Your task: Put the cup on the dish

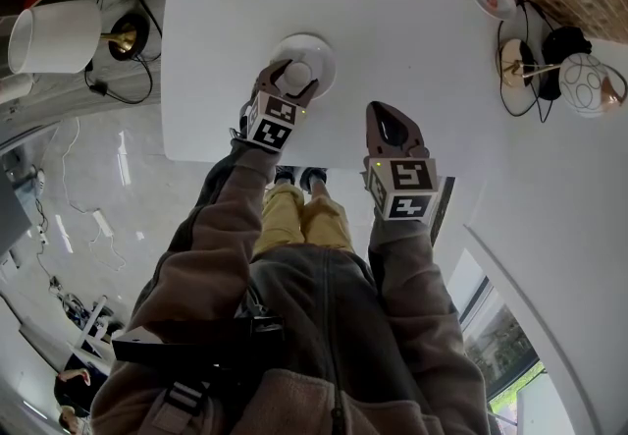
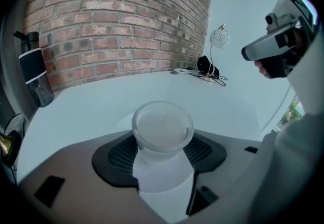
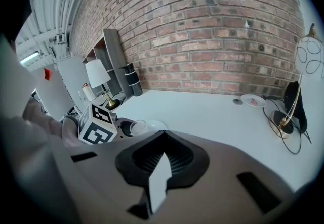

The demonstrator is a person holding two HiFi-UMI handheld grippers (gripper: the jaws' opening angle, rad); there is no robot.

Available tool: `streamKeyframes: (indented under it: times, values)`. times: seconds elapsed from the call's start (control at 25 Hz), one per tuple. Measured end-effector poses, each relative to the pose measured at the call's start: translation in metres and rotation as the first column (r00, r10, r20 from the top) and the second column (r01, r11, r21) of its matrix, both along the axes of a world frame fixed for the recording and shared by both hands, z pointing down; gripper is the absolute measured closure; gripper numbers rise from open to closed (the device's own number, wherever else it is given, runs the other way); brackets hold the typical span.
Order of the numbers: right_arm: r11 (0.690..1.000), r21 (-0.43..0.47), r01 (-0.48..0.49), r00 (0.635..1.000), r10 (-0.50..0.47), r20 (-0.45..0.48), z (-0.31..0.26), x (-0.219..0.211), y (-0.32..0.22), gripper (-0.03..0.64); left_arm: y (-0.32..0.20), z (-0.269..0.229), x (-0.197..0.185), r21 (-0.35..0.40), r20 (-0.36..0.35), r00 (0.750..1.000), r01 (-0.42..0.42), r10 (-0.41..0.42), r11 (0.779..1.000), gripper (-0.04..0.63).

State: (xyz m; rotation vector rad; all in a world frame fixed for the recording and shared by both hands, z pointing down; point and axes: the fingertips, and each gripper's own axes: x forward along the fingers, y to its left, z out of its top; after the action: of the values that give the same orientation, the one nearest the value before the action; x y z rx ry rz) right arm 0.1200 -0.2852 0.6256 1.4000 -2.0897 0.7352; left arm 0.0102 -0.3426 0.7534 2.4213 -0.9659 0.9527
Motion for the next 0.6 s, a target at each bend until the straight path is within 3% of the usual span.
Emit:
streamKeyframes:
  times: [0.32,0.6]
  values:
    - [1.000,0.015,0.000,1.000,0.000,0.003,-0.004,0.003,0.002,0.617,0.014,-0.019,-0.014,0.023,0.010,1.000,0.023,-0.023,0.999,0.336]
    - [0.999,0.055,-0.004,1.000,0.004,0.002,-0.019,0.006,0.003,0.617,0.025,-0.063,-0.038,0.084,-0.038,0.990,0.142,-0.139,0.986,0.337]
